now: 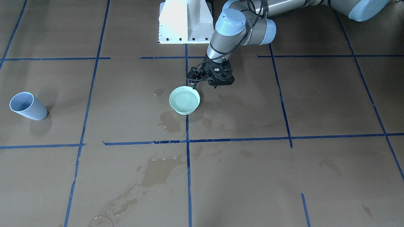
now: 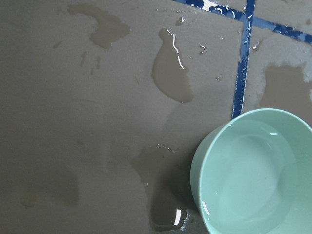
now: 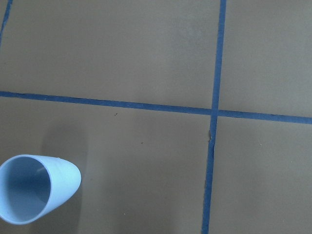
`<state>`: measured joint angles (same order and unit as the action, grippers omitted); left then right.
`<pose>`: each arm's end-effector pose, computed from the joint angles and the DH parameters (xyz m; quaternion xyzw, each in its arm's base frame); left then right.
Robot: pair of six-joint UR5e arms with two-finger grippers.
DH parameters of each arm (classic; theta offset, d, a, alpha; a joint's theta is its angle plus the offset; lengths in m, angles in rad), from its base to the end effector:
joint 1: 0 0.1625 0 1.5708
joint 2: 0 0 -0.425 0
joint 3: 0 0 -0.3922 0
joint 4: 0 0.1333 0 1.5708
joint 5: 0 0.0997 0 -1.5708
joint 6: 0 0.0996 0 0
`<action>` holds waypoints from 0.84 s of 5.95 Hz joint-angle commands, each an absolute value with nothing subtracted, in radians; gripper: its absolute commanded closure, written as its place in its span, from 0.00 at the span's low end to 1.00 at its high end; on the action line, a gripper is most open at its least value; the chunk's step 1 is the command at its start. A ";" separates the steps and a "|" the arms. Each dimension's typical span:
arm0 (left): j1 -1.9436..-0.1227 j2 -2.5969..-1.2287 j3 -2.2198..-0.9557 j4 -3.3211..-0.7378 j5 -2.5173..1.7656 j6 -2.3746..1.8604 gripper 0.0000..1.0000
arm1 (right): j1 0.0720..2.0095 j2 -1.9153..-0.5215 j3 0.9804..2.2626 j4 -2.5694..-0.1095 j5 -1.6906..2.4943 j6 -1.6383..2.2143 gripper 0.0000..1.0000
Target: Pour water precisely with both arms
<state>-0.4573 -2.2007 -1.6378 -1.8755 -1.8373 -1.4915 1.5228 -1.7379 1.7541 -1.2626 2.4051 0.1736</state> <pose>0.5680 -0.3989 0.2220 0.0138 0.4897 -0.1007 0.8659 0.0385 -0.4396 0.6069 0.1025 -0.4137 -0.0087 0.9046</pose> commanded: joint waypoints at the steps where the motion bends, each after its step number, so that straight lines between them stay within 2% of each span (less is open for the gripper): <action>1: -0.460 -2.252 -1.568 -1.878 -1.821 -1.511 0.10 | 1.523 -1.738 1.759 -1.267 2.375 0.172 0.00; 2: -0.459 -2.269 -1.557 -1.876 -1.810 -1.512 0.22 | 1.523 -1.741 1.761 -1.269 2.381 0.170 0.00; 3: -0.460 -2.272 -1.542 -1.878 -1.810 -1.511 0.49 | 1.523 -1.741 1.761 -1.272 2.388 0.170 0.00; 4: -0.459 -2.273 -1.536 -1.879 -1.810 -1.509 0.63 | 1.523 -1.749 1.761 -1.272 2.398 0.170 0.00; 5: -0.459 -2.279 -1.529 -1.878 -1.810 -1.509 0.66 | 1.523 -1.750 1.761 -1.272 2.416 0.170 0.00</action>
<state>-0.4591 -2.2745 -1.5361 -1.8782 -1.8104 -1.5098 1.5232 -1.7474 1.7609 -1.2714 2.4009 0.1703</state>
